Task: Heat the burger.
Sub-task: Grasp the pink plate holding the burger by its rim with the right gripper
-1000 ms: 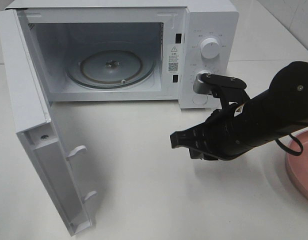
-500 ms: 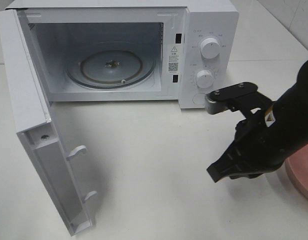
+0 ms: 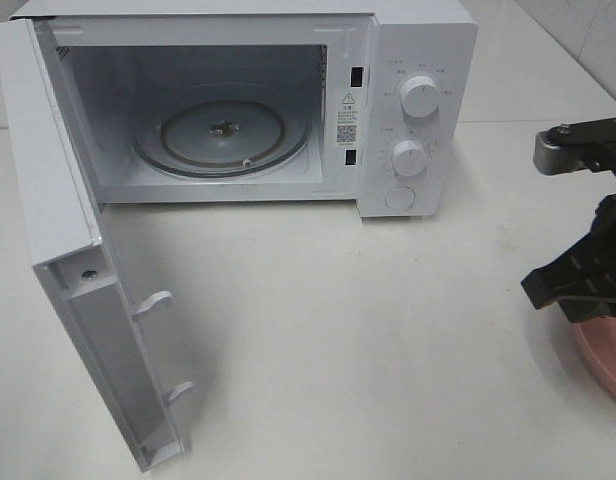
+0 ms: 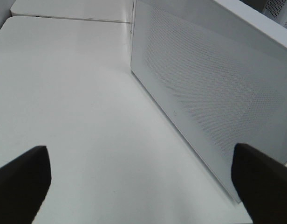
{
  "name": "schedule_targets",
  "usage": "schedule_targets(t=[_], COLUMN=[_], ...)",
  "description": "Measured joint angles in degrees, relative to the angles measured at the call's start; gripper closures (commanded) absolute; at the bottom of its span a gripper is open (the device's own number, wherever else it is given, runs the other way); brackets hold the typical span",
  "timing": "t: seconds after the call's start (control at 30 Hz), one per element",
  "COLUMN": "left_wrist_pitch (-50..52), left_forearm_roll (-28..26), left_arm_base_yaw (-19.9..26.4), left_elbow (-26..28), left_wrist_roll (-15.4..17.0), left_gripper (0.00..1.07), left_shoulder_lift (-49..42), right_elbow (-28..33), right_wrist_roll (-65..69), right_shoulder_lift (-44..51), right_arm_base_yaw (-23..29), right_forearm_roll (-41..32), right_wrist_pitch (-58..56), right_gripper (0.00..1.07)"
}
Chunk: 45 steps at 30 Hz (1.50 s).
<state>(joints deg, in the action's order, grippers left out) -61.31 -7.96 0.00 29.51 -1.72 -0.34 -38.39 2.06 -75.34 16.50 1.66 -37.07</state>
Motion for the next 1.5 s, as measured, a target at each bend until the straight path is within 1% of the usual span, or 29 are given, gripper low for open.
schedule_targets(t=[0.07,0.1,0.13,0.17,0.2,0.23,0.27,0.3,0.33,0.37,0.4,0.43,0.47,0.5,0.53,0.73,0.8,0.9,0.97,1.37,1.5], left_wrist_pitch=[0.0,0.0,0.0,0.0,0.0,0.0,0.0,0.0,0.0,0.0,0.0,0.0,0.0,0.0,0.0,0.0,0.0,0.0,0.0,0.0,0.0], left_forearm_roll=[0.0,0.0,0.0,0.0,0.0,0.0,0.0,0.0,0.0,0.0,0.0,0.0,0.0,0.0,0.0,0.0,0.0,0.0,0.0,0.0,0.0], left_arm_base_yaw=[0.0,0.0,0.0,0.0,0.0,0.0,0.0,0.0,0.0,0.0,0.0,0.0,0.0,0.0,0.0,0.0,0.0,0.0,0.0,0.0,0.0], left_elbow=[0.0,0.0,0.0,0.0,0.0,0.0,0.0,0.0,0.0,0.0,0.0,0.0,0.0,0.0,0.0,0.0,0.0,0.0,0.0,0.0,0.0], left_wrist_roll=[0.0,0.0,0.0,0.0,0.0,0.0,0.0,0.0,0.0,0.0,0.0,0.0,0.0,0.0,0.0,0.0,0.0,0.0,0.0,0.0,0.0], left_gripper=[0.09,0.09,0.09,0.09,0.09,0.09,0.09,0.09,0.09,0.09,0.09,0.09,0.09,0.09,0.09,0.09,0.09,0.09,0.09,0.09,0.09], left_shoulder_lift=[0.0,0.0,0.0,0.0,0.0,0.0,0.0,0.0,0.0,0.0,0.0,0.0,0.0,0.0,0.0,0.0,0.0,0.0,0.0,0.0,0.0], right_elbow=[0.0,0.0,0.0,0.0,0.0,0.0,0.0,0.0,0.0,0.0,0.0,0.0,0.0,0.0,0.0,0.0,0.0,0.0,0.0,0.0,0.0], right_wrist_roll=[0.0,0.0,0.3,0.4,0.4,0.5,0.7,0.7,0.8,0.8,0.8,0.8,0.8,0.8,0.8,1.4,3.0,3.7,5.5,8.9,9.4], right_shoulder_lift=[0.3,0.3,0.4,0.5,0.5,0.5,0.5,0.5,0.5,0.5,0.5,0.5,0.5,0.5,0.5,-1.2,-3.7,-4.6,-7.6,-14.7,-17.8], right_arm_base_yaw=[-2.1,-2.1,-3.1,-3.6,-3.6,-3.6,-3.6,-3.6,-3.6,-3.6,-3.6,-3.6,-3.6,-3.6,-3.6,-3.6,-3.8,-4.1,-5.2,-5.7,-8.0], right_forearm_roll=[1.5,1.5,2.0,2.5,2.5,2.6,3.2,3.2,3.6,3.6,4.3,4.8,4.8,4.9,5.2,5.6,6.8,7.2,8.2,10.4,10.5], right_wrist_pitch=[-2.4,-2.4,-2.6,-2.4,-2.4,-2.2,-1.5,-1.5,-1.3,-1.3,-1.2,-1.2,-1.2,-1.2,-1.1,-0.7,-0.6,-0.4,1.1,4.5,6.2], right_gripper=[0.87,0.87,0.79,0.66,0.66,0.60,0.43,0.43,0.34,0.34,0.18,0.08,0.08,0.06,0.05,0.07,0.07,0.08,0.09,0.12,0.13])
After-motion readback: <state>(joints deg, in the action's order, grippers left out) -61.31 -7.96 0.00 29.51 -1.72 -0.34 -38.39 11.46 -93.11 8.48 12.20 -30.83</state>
